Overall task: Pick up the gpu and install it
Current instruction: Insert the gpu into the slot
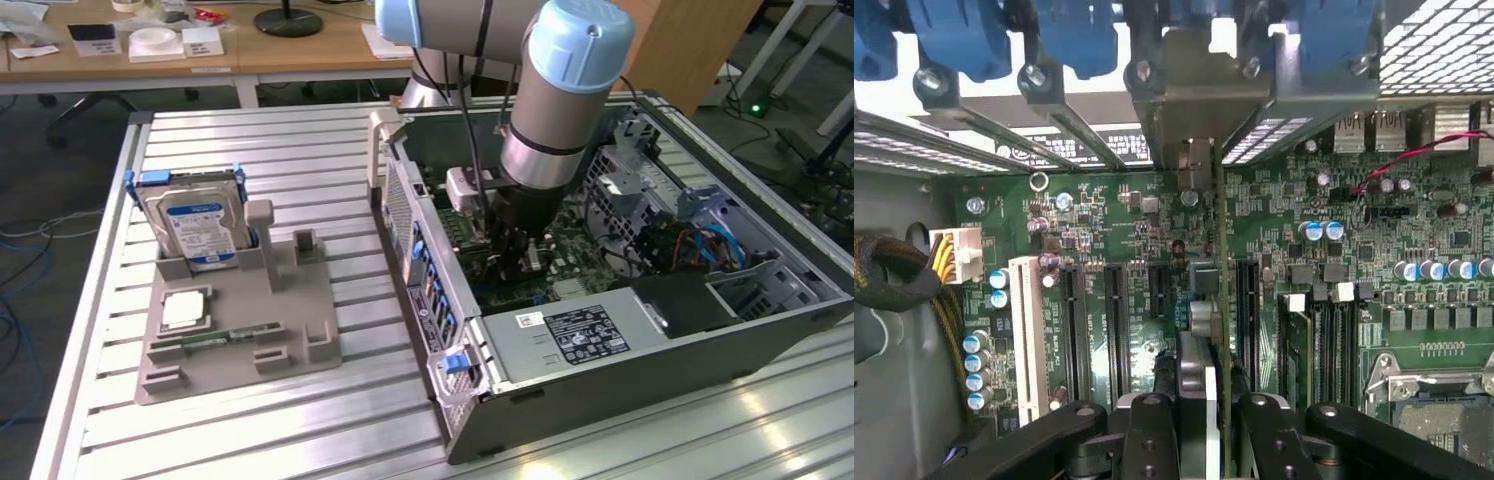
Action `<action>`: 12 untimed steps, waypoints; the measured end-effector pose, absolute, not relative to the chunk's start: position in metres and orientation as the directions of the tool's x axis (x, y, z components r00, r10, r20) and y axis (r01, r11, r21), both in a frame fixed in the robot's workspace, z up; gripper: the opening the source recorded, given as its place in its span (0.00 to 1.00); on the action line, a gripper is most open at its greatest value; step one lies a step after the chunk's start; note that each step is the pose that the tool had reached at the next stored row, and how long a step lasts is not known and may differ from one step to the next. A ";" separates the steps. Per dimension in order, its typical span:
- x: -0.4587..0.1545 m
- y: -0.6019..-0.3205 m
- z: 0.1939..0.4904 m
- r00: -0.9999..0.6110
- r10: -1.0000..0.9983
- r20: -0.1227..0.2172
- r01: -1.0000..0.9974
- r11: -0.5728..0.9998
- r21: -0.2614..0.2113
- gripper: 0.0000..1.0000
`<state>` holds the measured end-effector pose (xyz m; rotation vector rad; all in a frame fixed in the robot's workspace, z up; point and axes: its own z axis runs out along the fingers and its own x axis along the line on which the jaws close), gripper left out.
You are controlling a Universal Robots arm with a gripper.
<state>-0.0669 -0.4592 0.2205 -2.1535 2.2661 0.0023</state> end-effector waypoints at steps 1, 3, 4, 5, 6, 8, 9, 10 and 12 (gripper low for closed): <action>-0.067 -0.459 0.221 -0.051 -0.999 -0.012 -0.999 0.051 -0.010 0.28; -0.067 -0.459 0.220 -0.051 -0.999 -0.012 -0.999 0.051 -0.010 0.28; -0.067 -0.459 0.220 -0.051 -0.999 -0.012 -0.999 0.051 -0.010 0.28; -0.067 -0.459 0.220 -0.051 -0.999 -0.012 -0.999 0.051 -0.010 0.28; -0.067 -0.459 0.220 -0.051 -0.999 -0.012 -0.999 0.051 -0.010 0.28; -0.067 -0.459 0.220 -0.051 -0.999 -0.012 -0.999 0.051 -0.010 0.28; -0.067 -0.459 0.220 -0.051 -0.999 -0.012 -0.999 0.051 -0.010 0.28; -0.067 -0.459 0.220 -0.051 -0.999 -0.012 -0.999 0.051 -0.010 0.28; -0.067 -0.459 0.219 -0.051 -0.999 -0.012 -0.999 0.051 -0.010 0.28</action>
